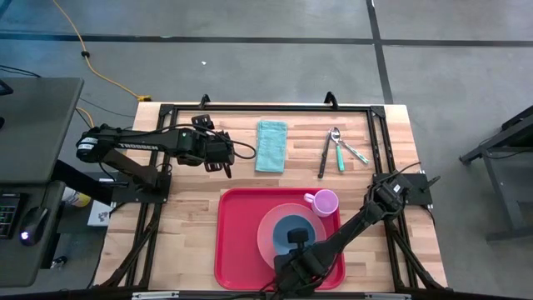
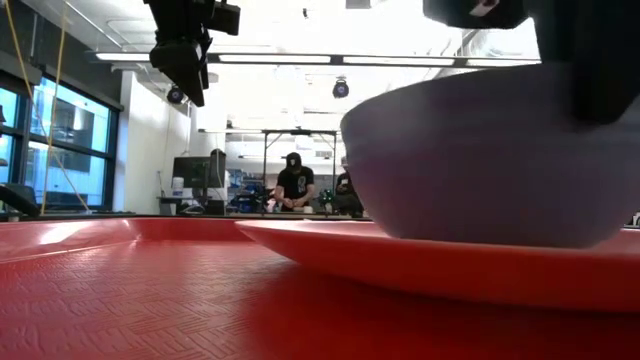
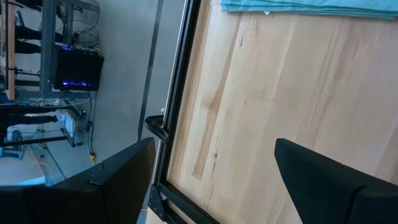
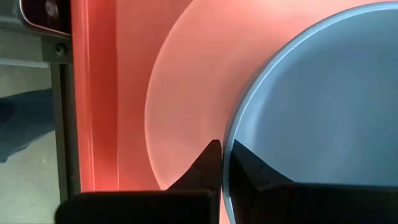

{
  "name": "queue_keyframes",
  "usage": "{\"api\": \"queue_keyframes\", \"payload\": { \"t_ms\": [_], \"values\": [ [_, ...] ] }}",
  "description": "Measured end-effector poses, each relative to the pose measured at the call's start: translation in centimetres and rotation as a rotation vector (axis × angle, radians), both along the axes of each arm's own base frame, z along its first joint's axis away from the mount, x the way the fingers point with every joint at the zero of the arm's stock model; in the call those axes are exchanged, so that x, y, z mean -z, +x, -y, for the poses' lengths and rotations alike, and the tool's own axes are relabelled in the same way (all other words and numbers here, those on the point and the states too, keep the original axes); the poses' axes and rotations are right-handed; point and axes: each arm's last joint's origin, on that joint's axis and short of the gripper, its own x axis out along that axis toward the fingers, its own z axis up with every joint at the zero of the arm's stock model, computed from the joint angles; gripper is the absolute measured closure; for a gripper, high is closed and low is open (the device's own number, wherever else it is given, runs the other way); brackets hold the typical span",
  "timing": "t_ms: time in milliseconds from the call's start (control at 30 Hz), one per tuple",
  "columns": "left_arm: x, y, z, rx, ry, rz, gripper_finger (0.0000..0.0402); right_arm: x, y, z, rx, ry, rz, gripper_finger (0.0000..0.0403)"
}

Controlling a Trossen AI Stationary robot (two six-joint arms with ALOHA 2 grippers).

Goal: Set up tray
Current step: Put the blue bowl on the pink plate, then put the blue napkin on the red tray beside the pink plate

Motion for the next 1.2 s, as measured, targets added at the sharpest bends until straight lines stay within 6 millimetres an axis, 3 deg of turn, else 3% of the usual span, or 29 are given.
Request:
{"api": "queue_keyframes", "payload": {
  "t_ms": [200, 467, 967, 1200],
  "values": [
    [0.0, 0.0, 0.0, 0.001, -0.004, -0.001, 0.0039, -0.3, 0.1, 0.0, -0.007, 0.008, 0.023, 0.0402],
    [0.0, 0.0, 0.0, 0.003, -0.005, -0.003, 0.0039, -2.6, -0.7, 0.0, -0.010, -0.019, 0.101, 0.0391],
    [0.0, 0.0, 0.0, 0.003, -0.005, -0.003, 0.0039, -3.4, -1.3, -0.2, -0.017, 0.051, 0.064, 0.0230],
    [0.0, 0.0, 0.0, 0.003, -0.005, -0.003, 0.0039, -3.4, -1.5, -0.2, -0.034, 0.089, 0.023, 0.0201]
  ]
}}
